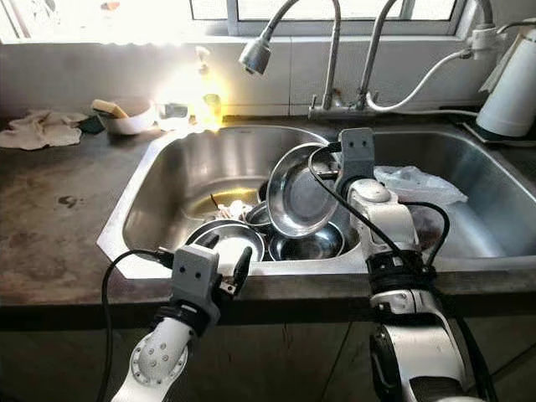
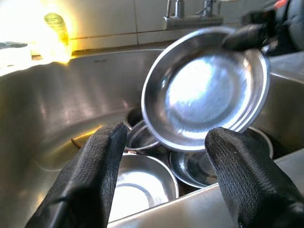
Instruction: Kitchen organization
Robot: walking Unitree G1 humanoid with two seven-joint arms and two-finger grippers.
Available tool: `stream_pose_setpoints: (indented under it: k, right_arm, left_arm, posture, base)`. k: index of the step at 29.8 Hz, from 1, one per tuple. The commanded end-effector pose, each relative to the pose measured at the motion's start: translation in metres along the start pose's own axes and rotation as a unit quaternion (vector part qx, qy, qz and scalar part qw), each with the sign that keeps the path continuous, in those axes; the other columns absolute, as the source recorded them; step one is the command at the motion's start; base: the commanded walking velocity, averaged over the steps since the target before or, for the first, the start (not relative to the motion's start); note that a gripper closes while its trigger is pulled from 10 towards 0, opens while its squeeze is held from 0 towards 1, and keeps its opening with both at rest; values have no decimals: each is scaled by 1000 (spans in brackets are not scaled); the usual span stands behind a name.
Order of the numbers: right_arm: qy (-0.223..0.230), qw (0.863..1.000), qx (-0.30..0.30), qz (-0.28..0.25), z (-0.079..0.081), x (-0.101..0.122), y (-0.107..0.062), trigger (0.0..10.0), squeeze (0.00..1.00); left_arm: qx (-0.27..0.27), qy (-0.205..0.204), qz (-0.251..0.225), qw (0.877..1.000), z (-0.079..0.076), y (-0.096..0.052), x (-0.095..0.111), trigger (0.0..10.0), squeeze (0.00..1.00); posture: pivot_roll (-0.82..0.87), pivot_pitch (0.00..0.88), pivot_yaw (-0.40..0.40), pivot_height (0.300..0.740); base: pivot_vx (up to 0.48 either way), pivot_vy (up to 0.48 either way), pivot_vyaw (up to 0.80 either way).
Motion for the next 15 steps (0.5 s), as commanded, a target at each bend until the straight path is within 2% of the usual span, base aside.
stream_pose_setpoints:
  k: [1, 8, 9, 10, 15]
  right_arm:
    - [14, 1000, 22, 8, 6, 1, 5, 10000, 0]
    - [27, 997, 45, 63, 16, -20, 12, 10000, 0]
    - [30, 997, 41, 65, 15, -22, 12, 10000, 722]
    - [32, 996, 41, 66, 15, -22, 13, 10000, 1000]
    - [37, 997, 42, 54, 13, -19, 14, 10000, 1000]
  left_arm:
    - [6, 6, 13, 1000, 1, -5, -3, 10000, 0]
    - [8, 5, 18, 1000, 1, -8, -3, 10000, 0]
    - [7, 4, 17, 1000, 1, -8, -3, 10000, 0]
    - [6, 4, 18, 1000, 0, -8, -3, 10000, 0]
    - [5, 6, 19, 1000, 0, -8, -2, 10000, 0]
  posture:
    - [148, 91, -67, 740]
    - [158, 97, -71, 740]
    - [161, 94, -70, 740]
    - [162, 98, -66, 740]
    - [161, 96, -70, 740]
  base:
    - [0, 0, 0]
    - [0, 0, 0]
    - [0, 0, 0]
    - [0, 0, 0]
    - [0, 0, 0]
Point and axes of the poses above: a point about 5 cm out from each wrist's last joint towards the gripper, its own y axis pointing out of the wrist towards the gripper, its own x axis along the axis of the wrist's last joint, z = x × y, the point moved 2 cm from there along y, pointing out of the wrist towards the gripper, and after that the axes turned 7 degrees about -y, right-handed, at the moved point
